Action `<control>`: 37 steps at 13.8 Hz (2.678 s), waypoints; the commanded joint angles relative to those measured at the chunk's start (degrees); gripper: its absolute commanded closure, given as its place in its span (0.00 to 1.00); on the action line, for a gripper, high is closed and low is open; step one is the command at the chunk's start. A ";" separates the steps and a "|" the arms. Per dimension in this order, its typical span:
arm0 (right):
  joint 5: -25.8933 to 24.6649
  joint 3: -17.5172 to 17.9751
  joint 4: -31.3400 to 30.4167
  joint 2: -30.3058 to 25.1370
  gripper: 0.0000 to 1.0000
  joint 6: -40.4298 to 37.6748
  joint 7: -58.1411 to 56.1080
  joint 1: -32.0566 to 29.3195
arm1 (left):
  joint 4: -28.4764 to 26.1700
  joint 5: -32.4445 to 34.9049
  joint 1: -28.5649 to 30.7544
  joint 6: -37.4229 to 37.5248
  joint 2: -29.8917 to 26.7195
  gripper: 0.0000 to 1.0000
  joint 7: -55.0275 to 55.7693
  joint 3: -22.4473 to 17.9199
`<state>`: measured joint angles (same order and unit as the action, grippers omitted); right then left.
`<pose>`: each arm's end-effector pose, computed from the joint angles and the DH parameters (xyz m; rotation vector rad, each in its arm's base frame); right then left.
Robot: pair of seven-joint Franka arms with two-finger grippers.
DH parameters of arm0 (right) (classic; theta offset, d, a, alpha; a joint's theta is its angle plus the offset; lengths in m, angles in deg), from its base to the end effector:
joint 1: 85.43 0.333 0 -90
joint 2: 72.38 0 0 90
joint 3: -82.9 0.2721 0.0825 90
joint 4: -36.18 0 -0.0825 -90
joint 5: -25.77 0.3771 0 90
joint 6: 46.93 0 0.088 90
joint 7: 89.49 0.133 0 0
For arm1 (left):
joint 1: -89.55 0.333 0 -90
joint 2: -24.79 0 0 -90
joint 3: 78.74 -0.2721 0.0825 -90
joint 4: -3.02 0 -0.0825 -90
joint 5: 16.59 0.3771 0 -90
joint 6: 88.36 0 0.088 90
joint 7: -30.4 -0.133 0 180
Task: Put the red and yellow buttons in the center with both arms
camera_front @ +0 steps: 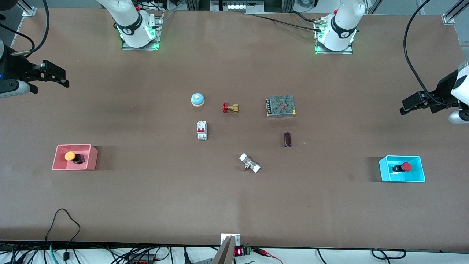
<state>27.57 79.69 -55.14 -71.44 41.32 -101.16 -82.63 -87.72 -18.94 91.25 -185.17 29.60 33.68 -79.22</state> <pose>0.5455 0.0005 0.5325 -3.0873 -0.3041 0.1030 0.5790 0.0169 0.5119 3.0973 0.1545 0.0335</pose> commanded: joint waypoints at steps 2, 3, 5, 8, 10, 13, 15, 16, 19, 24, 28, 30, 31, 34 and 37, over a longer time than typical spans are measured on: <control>-0.57 -0.13 0.26 -0.06 0.00 -0.10 0.59 0.36 | 0.21 0.95 0.14 1.01 -0.41 0.00 0.33 0.48; -0.57 -0.13 0.26 -0.06 0.00 -0.10 0.59 0.36 | 0.21 0.86 0.22 0.75 -0.15 0.00 -0.02 0.31; -0.57 -0.13 0.35 0.12 0.00 -0.01 0.42 0.28 | 0.91 0.77 0.31 0.40 2.13 0.00 -0.11 -0.13; -0.57 -0.13 0.44 1.34 0.00 1.74 0.33 0.10 | 5.82 0.68 4.07 0.13 10.11 0.00 -0.11 -0.48; -0.66 -0.31 0.96 3.10 0.00 2.71 -0.28 -0.08 | 7.76 0.86 5.41 0.13 15.82 0.00 -0.02 -0.57; -0.66 -0.48 0.88 3.28 0.00 3.51 -0.98 -0.34 | 11.28 0.77 7.95 0.05 24.43 0.00 0.41 -1.01; -0.75 -0.49 0.79 4.95 0.00 3.06 -1.25 -1.30 | 15.66 0.77 9.10 -1.18 31.02 0.00 -0.37 -1.53; -0.66 -0.57 0.79 5.91 0.00 3.33 -2.38 -1.91 | 16.81 0.60 9.19 -2.40 33.23 0.00 -0.81 -3.02; -0.31 -0.48 0.79 8.29 0.00 6.05 -4.50 -3.68 | 16.83 0.68 9.80 -11.35 36.41 0.00 -6.16 -3.56; -0.75 -0.57 0.79 13.11 0.00 10.95 -4.50 -3.59 | 16.56 0.07 11.83 -18.76 39.05 0.00 -9.68 -3.38; -0.83 -0.57 -1.57 18.92 0.00 21.66 -4.68 -5.52 | 16.56 -1.59 12.79 -20.17 41.24 0.00 -14.25 -2.86; -1.88 -0.57 -2.81 20.85 0.00 28.17 -6.60 -6.31 | 16.56 -2.04 12.97 -22.53 42.21 0.00 -17.67 -2.86; -3.89 -0.57 -2.82 21.82 0.00 30.99 -6.70 -6.75 | 16.65 -2.04 12.97 -23.06 42.65 0.00 -18.12 -2.94; -5.84 -0.57 -4.56 24.99 0.00 38.55 -6.70 -8.68 | 16.39 -2.65 12.88 -23.25 43.09 0.00 -18.48 -2.86; -5.93 -0.57 -9.92 26.39 0.00 49.53 -9.59 -10.53 | 16.21 -2.75 12.62 -23.33 44.67 0.00 -18.57 -2.86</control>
<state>22.22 78.66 -61.84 -45.15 85.52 -108.19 -91.69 -72.91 -20.40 103.67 -208.51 72.65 16.92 -82.20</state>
